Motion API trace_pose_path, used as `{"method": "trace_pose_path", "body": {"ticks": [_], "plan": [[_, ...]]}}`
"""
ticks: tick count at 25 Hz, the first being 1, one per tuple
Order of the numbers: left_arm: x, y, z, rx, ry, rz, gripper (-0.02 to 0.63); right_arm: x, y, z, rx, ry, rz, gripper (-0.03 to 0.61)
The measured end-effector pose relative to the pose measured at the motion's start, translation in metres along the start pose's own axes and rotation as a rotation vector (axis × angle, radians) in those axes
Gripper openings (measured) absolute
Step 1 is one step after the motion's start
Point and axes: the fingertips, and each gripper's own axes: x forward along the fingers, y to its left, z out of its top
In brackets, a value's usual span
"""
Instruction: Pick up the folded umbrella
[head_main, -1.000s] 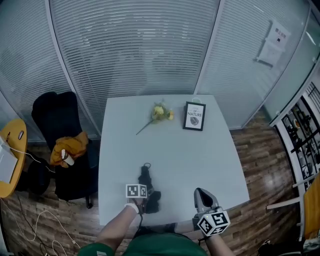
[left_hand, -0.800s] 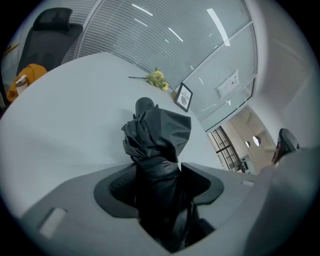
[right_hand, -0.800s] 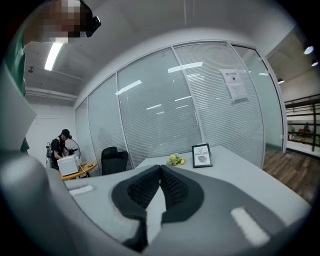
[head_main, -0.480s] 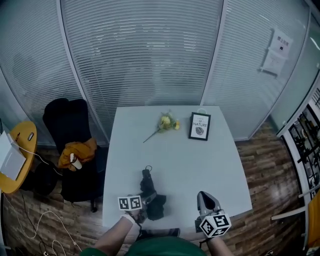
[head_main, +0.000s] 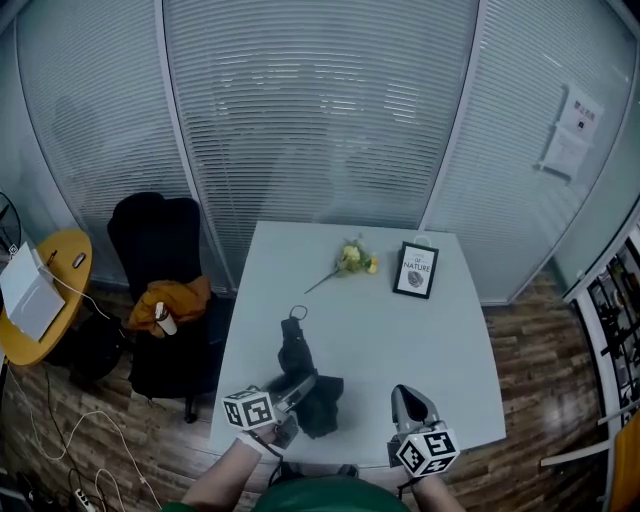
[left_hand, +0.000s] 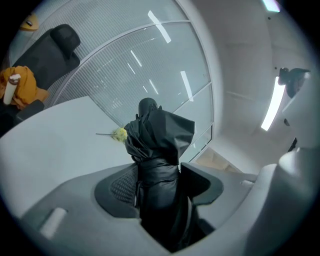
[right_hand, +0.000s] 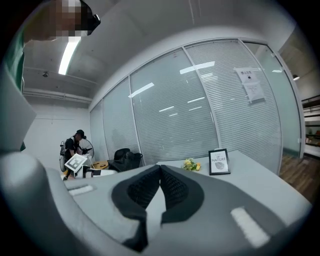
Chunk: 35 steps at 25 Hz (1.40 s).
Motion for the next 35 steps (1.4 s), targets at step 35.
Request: {"method": "trace_pose_path", "body": {"ticks": [35], "plan": [[-0.040, -0.173, 0.159, 0.310, -0.337, -0.241, 0.270, -0.017, -0.017, 0.098, -0.064, -0.266, -0.057, 0.003]]}}
